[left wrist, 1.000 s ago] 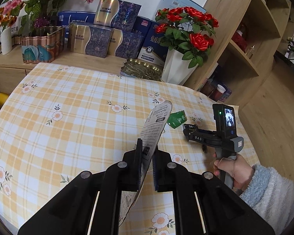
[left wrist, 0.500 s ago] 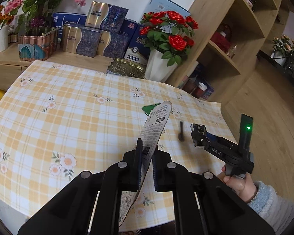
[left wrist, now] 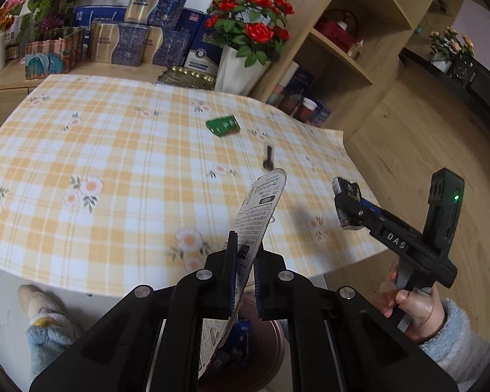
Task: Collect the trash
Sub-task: 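Carry the card and tissue pack in both tools down over the bin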
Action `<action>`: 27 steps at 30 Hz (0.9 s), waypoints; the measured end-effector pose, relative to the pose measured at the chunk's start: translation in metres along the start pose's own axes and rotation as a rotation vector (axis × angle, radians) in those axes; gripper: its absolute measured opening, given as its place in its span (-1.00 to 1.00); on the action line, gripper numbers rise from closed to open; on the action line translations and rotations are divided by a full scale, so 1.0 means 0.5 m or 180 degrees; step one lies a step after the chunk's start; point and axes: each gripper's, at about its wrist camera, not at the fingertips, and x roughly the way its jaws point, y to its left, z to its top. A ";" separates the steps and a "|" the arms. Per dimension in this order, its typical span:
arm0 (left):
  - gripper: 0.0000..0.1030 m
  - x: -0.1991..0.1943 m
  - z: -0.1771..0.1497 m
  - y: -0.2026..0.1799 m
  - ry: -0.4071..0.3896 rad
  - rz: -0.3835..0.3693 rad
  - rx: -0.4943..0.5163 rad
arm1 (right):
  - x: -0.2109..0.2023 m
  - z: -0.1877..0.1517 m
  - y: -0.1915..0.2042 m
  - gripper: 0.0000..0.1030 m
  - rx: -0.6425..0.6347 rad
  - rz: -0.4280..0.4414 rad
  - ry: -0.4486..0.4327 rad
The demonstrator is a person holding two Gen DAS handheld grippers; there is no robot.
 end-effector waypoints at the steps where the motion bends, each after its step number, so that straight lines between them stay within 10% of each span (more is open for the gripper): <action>1: -0.82 0.001 -0.011 -0.006 0.0026 -0.0004 0.0030 | -0.012 -0.011 0.002 -0.15 0.0008 0.0013 -0.0006; 27: -0.88 0.264 -0.293 -0.040 0.1403 -0.0008 0.0868 | -0.083 -0.176 -0.042 -0.15 0.0283 0.0032 0.0208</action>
